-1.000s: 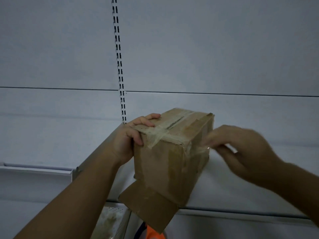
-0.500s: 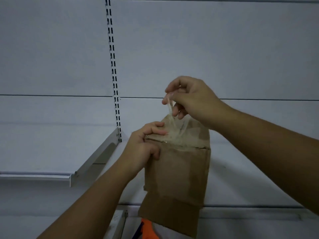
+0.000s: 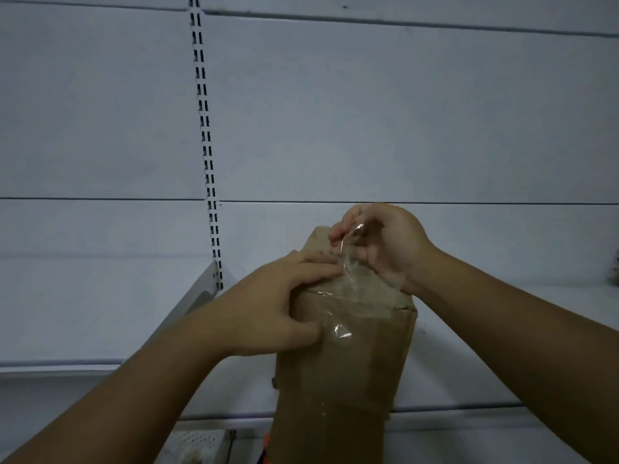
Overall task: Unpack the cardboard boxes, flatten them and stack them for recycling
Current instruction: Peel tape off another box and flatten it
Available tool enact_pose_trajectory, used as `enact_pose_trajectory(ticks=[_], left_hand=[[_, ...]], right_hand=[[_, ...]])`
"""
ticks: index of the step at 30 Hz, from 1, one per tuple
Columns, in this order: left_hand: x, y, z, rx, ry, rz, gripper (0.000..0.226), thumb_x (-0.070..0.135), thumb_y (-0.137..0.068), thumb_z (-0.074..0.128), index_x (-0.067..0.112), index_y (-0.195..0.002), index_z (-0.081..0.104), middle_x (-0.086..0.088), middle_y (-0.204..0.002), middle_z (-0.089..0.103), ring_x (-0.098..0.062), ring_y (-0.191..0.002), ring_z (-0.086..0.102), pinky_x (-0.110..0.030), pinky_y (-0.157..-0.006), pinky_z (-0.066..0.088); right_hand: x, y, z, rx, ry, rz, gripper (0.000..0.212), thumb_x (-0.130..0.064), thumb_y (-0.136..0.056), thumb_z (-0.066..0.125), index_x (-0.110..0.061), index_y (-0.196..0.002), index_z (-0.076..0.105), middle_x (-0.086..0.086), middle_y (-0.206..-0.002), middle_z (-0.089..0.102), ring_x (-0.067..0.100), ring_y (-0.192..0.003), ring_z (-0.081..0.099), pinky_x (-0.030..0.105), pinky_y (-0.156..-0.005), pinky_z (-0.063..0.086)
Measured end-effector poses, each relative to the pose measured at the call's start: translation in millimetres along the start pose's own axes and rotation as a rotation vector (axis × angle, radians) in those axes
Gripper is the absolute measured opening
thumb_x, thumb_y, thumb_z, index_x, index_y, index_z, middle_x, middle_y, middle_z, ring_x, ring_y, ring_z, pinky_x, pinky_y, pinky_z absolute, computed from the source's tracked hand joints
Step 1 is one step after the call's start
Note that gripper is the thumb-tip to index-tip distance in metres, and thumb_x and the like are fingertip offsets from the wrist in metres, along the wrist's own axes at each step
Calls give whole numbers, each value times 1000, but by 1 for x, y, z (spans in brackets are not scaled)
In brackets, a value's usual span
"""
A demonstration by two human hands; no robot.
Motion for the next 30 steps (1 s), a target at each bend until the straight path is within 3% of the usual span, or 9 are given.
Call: enact_pose_trajectory(ticks=[3, 6, 9, 12, 16, 20, 22, 27, 30], left_hand=[[11, -4, -10, -176, 84, 17, 61, 36, -66, 66, 74, -103, 37, 40, -115, 41, 8, -105, 45, -11, -87, 44], [14, -11, -9, -243, 4, 39, 58, 43, -67, 76, 57, -116, 48, 29, -119, 50, 2, -110, 48, -22, -96, 44], [11, -14, 1, -66, -101, 79, 49, 41, -74, 73, 37, -121, 59, 12, -129, 56, -7, -117, 49, -27, -100, 40], [8, -12, 2, 62, 32, 152, 11, 26, -87, 63, 35, -84, 68, 6, -89, 70, -15, -86, 63, -38, -77, 50], [-1, -15, -1, 116, 233, 35, 25, 37, -87, 57, 22, -95, 75, -9, -91, 73, -32, -88, 65, -47, -79, 51], [-13, -25, -14, 238, 727, -80, 33, 35, -91, 46, 18, -94, 73, -1, -98, 74, -16, -95, 68, -20, -80, 53], [-20, -33, -16, 258, 945, -177, 34, 31, -96, 41, 14, -85, 69, -8, -96, 74, -19, -96, 69, -23, -81, 55], [-25, -49, -12, 237, 931, -345, 50, 46, -97, 35, 12, -84, 71, -12, -83, 74, -22, -85, 71, -24, -76, 57], [-26, -53, -13, 255, 911, -406, 55, 53, -95, 33, 14, -81, 71, -8, -71, 73, -21, -76, 72, -23, -70, 58]], right_hand=[[2, -2, 2, -1, 110, 35, 26, -1, -82, 43, -5, -60, 57, 9, -65, 60, 16, -58, 56, 24, -55, 48], [5, -6, 10, -1, 241, 24, 25, -2, -83, 51, -7, -60, 58, 3, -58, 55, 14, -56, 48, 27, -58, 39], [7, -9, 16, -20, 261, 45, 22, -4, -82, 54, -8, -60, 57, 5, -60, 54, 16, -58, 46, 29, -58, 37], [7, -9, 17, -67, 248, 44, 17, -3, -82, 51, -7, -67, 57, 3, -63, 56, 14, -59, 47, 27, -58, 36], [5, -8, 9, -106, 37, 91, 18, 0, -74, 40, -9, -66, 53, 6, -70, 58, 15, -62, 49, 28, -65, 35], [4, -11, 3, -169, -218, 65, 23, -14, -60, 34, -10, -51, 55, 8, -65, 59, 21, -63, 53, 31, -67, 38], [5, -12, -1, -184, -295, 37, 24, -17, -62, 34, -7, -58, 57, 11, -68, 62, 26, -71, 57, 36, -72, 43], [4, -10, -5, -275, -490, -13, 38, -26, -68, 34, -5, -73, 65, 12, -80, 65, 28, -84, 64, 44, -81, 50], [3, -8, -8, -277, -460, -24, 55, -31, -73, 31, -2, -96, 72, 18, -102, 68, 30, -107, 61, 49, -102, 35]])
Point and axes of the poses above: each hand's wrist, its own y-axis away from the middle knuckle, its own z-axis out of the palm, x = y × z, the point moved 4 cm from there along -y, towards the middle knuckle
